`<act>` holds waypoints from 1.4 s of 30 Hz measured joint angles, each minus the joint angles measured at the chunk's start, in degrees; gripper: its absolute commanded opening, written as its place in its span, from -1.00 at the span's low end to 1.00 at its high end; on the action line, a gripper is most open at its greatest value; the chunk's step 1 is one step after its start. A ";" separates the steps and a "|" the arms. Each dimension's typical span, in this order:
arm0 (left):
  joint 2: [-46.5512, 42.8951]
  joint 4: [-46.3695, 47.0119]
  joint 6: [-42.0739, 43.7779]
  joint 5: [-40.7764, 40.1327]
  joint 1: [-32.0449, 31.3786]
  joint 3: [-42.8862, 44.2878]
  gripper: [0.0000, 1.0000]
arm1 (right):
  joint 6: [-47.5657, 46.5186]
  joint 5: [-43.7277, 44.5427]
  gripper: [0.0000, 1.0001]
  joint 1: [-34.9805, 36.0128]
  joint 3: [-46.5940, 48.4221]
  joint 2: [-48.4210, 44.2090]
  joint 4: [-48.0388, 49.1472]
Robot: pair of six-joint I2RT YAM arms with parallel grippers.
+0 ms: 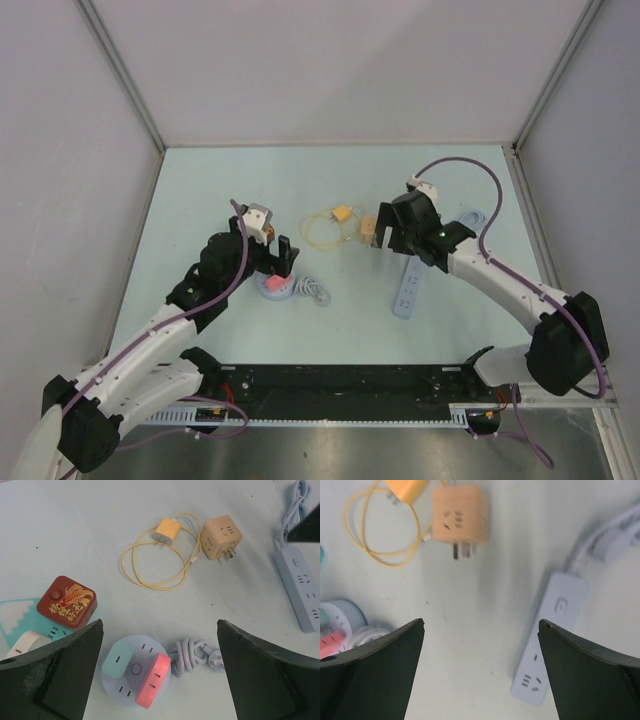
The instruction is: Insert the plug
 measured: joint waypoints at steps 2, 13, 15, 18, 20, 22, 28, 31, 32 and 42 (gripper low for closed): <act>-0.02 -0.70 -0.44 0.02 0.00 0.02 1.00 | -2.27 -0.33 1.00 -0.83 3.78 3.89 1.53; -4.63 -7.91 -3.63 0.22 0.00 0.09 1.00 | -7.10 -3.21 0.89 -4.90 19.65 25.81 1.81; -5.84 -8.87 -4.37 0.48 0.00 0.09 1.00 | -7.32 -3.52 0.86 -5.27 22.40 29.03 1.53; -7.19 -9.88 -5.49 0.98 0.00 0.09 1.00 | -7.58 -4.00 0.76 -5.49 26.91 33.66 1.03; -7.48 -10.40 -6.27 1.46 0.00 0.09 1.00 | -7.82 -4.63 0.68 -5.55 29.94 36.83 0.42; -7.45 -10.93 -6.93 2.14 0.00 0.07 1.00 | -8.20 -5.44 0.62 -5.53 32.79 39.87 -0.39; -7.43 -11.61 -8.55 3.96 0.00 0.04 1.00 | -8.76 -7.28 0.29 -5.35 35.34 43.93 -3.63; -7.39 -11.56 -9.44 4.72 0.00 0.02 1.00 | -8.94 -7.78 -0.20 -5.38 35.34 43.95 -4.70; -7.34 -11.54 -9.77 5.05 0.00 0.00 1.00 | -9.03 -7.78 -0.31 -5.38 35.28 43.87 -4.74; -1.68 -7.04 -15.76 9.25 -0.87 0.00 1.00 | -8.28 -11.02 -0.83 -5.57 26.34 34.07 -4.44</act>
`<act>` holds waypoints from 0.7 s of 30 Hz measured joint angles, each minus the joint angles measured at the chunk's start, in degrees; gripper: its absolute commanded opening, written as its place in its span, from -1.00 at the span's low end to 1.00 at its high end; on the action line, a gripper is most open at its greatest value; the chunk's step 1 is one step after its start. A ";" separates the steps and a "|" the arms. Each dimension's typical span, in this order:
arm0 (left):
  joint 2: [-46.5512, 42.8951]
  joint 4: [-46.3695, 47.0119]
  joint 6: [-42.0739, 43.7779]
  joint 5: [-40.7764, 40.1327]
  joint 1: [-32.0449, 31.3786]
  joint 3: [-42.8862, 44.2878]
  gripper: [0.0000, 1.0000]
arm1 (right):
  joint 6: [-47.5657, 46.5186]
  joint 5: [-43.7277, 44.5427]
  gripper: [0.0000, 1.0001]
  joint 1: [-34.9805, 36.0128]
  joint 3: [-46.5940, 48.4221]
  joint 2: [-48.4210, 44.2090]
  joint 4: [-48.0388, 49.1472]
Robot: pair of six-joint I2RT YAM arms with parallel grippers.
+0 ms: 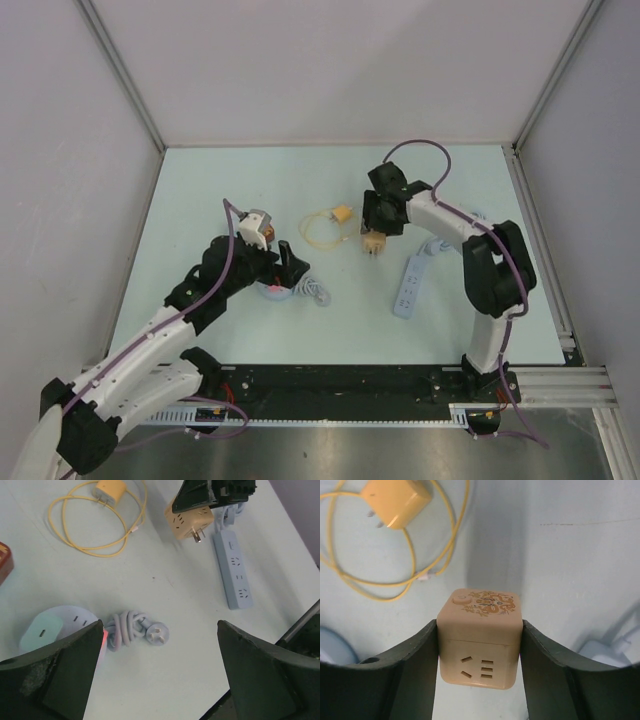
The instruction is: Insert the plug
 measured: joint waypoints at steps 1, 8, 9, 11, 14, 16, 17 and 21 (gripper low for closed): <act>0.59 0.72 -0.46 0.07 -0.33 0.00 1.00 | 0.26 -0.33 -0.83 0.00 -0.79 -1.55 0.02; 8.02 6.40 -6.16 -0.72 -5.81 1.88 1.00 | 4.15 -2.45 -0.82 1.36 -6.58 -16.02 3.10; 9.16 7.32 -6.95 -0.83 -6.43 2.45 1.00 | 4.66 -2.62 -0.82 1.62 -7.21 -17.40 3.50; 11.17 8.98 -8.15 -1.33 -7.30 3.61 1.00 | 6.10 -2.91 -0.81 2.40 -8.96 -20.55 4.50; 14.21 11.17 -9.68 -2.21 -8.46 5.81 1.00 | 8.55 -2.99 -0.80 3.72 -12.13 -24.92 6.10; 16.11 12.90 -10.60 -2.34 -9.18 7.30 1.00 | 10.56 -3.10 -0.80 4.42 -14.51 -27.82 7.10; 16.96 13.94 -10.97 -2.43 -9.51 7.87 1.00 | 11.54 -3.08 -0.80 4.81 -15.65 -29.29 7.54; 20.28 16.87 -12.37 -2.43 -10.93 10.16 1.00 | 15.19 -2.89 -0.78 6.03 -20.00 -34.64 9.88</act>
